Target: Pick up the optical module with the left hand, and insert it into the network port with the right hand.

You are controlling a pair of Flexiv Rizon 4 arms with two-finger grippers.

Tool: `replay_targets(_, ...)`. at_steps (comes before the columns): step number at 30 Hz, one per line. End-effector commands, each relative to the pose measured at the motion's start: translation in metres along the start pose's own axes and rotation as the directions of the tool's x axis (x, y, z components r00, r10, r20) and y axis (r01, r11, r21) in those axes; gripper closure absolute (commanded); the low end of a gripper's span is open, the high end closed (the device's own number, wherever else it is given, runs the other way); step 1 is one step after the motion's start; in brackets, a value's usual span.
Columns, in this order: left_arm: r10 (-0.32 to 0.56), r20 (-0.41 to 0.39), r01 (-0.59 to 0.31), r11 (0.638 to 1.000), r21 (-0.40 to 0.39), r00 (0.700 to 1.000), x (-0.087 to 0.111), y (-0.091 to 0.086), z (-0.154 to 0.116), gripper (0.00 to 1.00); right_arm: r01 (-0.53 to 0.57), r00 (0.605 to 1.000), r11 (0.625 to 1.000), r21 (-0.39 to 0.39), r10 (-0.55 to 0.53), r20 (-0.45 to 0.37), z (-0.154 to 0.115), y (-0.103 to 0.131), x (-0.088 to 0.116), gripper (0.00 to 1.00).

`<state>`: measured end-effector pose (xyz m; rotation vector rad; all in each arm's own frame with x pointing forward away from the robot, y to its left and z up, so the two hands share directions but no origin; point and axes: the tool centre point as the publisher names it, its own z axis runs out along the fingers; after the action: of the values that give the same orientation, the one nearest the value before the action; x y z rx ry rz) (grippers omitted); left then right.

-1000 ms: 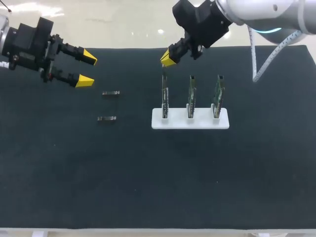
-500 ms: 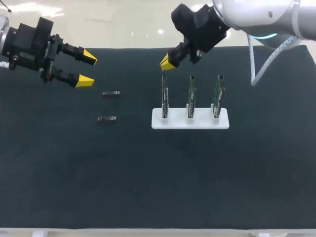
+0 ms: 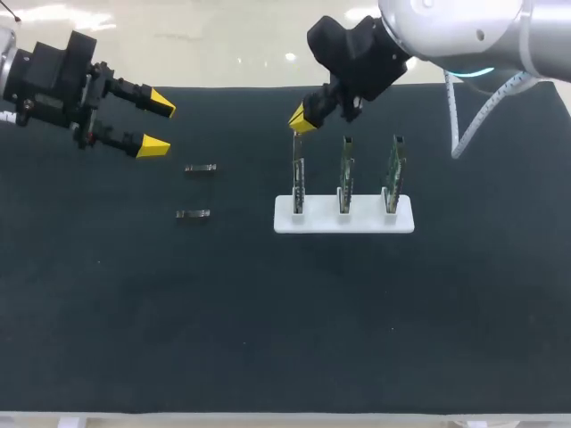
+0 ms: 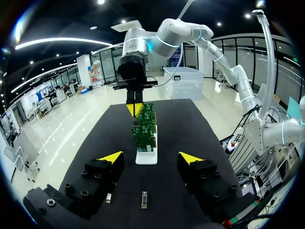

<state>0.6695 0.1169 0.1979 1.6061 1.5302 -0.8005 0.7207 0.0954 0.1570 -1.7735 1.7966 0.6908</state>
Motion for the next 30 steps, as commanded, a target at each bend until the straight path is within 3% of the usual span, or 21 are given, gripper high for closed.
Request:
replay_targets(1, -0.001, -0.003, 0.001, 1.0, 0.002, 1.0, 0.0, 0.001, 0.001, 0.0, 0.004, 1.0, 1.0, -0.002, -0.004, 0.004, 0.003, -0.002, 0.001, 1.0)
replay_targets(30, -0.001, -0.003, 0.001, 1.0, 0.002, 1.0, 0.0, 0.001, 0.001, 0.0, 0.013, 1.0, 1.0, 0.014, -0.012, -0.02, 0.017, 0.001, 0.014, 1.0)
